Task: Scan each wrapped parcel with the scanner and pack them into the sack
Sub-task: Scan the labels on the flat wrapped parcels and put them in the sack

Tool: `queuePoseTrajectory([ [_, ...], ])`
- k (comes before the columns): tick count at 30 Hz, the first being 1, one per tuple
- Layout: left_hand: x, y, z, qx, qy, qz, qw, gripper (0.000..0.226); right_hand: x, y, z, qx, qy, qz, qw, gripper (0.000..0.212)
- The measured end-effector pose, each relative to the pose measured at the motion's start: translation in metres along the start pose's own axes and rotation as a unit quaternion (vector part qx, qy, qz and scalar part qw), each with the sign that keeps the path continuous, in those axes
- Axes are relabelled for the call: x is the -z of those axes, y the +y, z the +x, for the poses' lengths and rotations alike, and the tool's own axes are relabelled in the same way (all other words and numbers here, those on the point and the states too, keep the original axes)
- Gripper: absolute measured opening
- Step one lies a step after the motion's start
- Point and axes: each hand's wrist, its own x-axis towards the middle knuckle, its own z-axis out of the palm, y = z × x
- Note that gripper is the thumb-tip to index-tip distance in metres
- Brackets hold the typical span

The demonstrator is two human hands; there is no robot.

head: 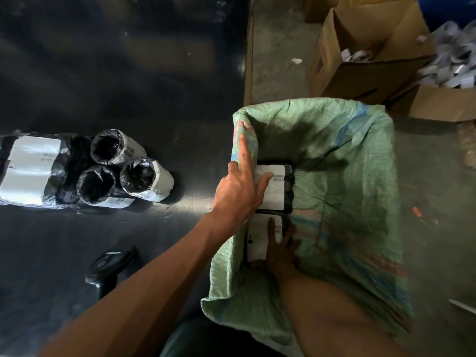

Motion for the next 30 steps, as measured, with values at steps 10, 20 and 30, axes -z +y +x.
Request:
queuePoseTrajectory([
  [10, 0.009, -0.01, 0.005, 0.0, -0.031, 0.001, 1.0, 0.098, 0.006, 0.013, 0.014, 0.004, -0.038, 0.012, 0.999, 0.153],
  [20, 0.03, -0.007, 0.0, 0.034, -0.132, -0.114, 0.984, 0.096, 0.115, -0.018, -0.032, 0.014, -0.004, 0.067, 0.998, 0.057],
  [30, 0.144, -0.175, -0.024, -0.108, -0.022, -0.142, 0.984, 0.072, 0.151, -0.147, -0.168, 0.174, 0.356, 0.197, 0.897, 0.025],
])
